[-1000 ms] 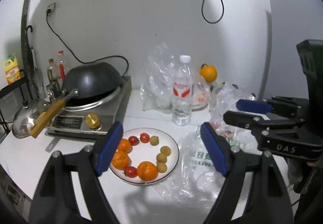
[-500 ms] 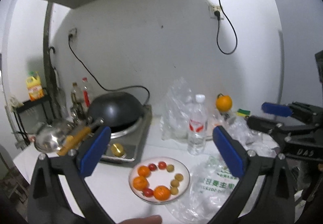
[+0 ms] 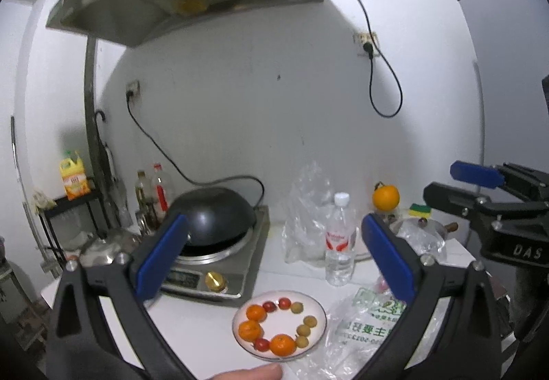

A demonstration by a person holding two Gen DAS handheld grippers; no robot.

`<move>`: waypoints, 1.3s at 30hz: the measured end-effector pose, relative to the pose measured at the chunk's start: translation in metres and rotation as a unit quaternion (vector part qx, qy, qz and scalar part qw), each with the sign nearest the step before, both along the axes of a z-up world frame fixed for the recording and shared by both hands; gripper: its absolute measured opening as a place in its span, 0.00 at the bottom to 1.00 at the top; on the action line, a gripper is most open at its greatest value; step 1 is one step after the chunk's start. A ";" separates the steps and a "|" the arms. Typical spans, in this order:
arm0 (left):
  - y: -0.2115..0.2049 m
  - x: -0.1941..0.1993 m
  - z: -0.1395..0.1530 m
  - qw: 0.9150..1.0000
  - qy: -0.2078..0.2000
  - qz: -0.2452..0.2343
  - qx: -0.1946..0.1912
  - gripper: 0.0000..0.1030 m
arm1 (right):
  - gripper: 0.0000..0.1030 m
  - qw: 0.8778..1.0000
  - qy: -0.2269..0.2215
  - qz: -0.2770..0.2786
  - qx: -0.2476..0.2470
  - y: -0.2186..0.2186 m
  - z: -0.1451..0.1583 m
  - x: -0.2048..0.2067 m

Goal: Organize fruits

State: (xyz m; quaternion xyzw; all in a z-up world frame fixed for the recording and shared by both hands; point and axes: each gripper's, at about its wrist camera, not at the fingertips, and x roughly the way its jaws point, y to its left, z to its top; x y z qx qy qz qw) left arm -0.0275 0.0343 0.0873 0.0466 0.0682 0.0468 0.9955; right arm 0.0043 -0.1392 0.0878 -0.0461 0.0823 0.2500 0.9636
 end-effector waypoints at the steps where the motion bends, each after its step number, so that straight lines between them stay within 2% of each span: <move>1: -0.001 -0.005 0.003 1.000 -0.011 -0.008 -0.001 0.99 | 0.64 1.000 -0.003 0.001 0.005 -0.002 0.001 -0.002; 4: -0.005 -0.019 0.009 0.999 -0.038 -0.018 -0.005 0.99 | 0.64 1.000 -0.011 -0.001 0.007 -0.004 0.006 -0.006; 7: -0.009 -0.024 0.013 0.999 -0.043 -0.018 -0.002 0.99 | 0.64 1.000 -0.011 -0.004 0.007 -0.006 0.007 -0.008; 11: -0.008 -0.023 0.015 0.999 -0.036 -0.021 -0.013 0.99 | 0.64 1.000 -0.008 -0.003 0.008 -0.007 0.006 -0.010; 19: -0.009 -0.017 0.014 0.999 -0.034 -0.011 -0.008 0.99 | 0.64 1.000 -0.009 -0.009 0.018 -0.012 0.006 -0.009; 39: -0.002 0.003 0.001 0.999 -0.006 -0.019 -0.025 0.99 | 0.64 1.000 0.006 -0.012 0.004 -0.002 0.001 0.005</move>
